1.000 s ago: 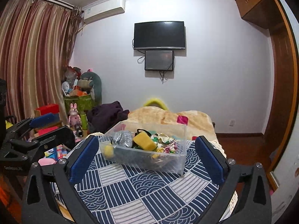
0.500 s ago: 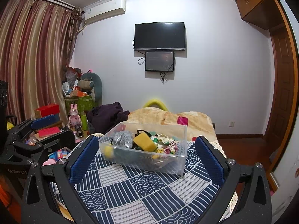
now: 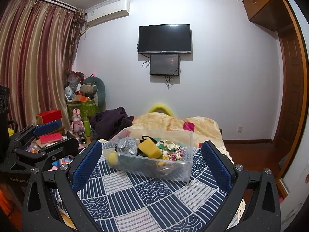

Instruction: Organize soft objects

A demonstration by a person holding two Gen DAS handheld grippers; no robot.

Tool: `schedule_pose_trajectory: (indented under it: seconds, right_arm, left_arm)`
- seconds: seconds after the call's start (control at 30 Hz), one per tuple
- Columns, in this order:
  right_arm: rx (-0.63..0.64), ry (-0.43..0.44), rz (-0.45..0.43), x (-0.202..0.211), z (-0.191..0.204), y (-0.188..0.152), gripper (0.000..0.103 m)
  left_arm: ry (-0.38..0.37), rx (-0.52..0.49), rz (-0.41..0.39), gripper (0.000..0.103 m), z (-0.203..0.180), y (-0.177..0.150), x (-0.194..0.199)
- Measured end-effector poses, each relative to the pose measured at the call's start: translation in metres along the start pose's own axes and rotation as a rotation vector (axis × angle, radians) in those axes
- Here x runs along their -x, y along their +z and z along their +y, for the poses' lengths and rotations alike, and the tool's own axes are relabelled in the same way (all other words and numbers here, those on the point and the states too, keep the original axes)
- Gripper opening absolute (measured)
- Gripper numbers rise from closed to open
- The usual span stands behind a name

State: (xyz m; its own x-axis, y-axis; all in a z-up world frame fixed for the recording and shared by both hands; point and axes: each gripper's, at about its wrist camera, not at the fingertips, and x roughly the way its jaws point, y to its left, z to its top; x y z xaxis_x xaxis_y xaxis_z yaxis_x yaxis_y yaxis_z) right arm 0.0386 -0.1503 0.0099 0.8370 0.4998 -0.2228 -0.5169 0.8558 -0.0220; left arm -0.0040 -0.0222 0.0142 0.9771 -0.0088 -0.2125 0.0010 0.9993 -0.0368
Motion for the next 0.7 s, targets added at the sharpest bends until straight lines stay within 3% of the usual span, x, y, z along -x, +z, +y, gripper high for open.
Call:
schedule_pose_trajectory:
  seconds: [0.7]
  right_arm:
    - [-0.016,-0.001,0.000,0.0010,-0.0021,0.0031,0.103]
  left_arm:
    - [-0.025,0.018,0.016,0.103,0.0068,0.0014,-0.0012]
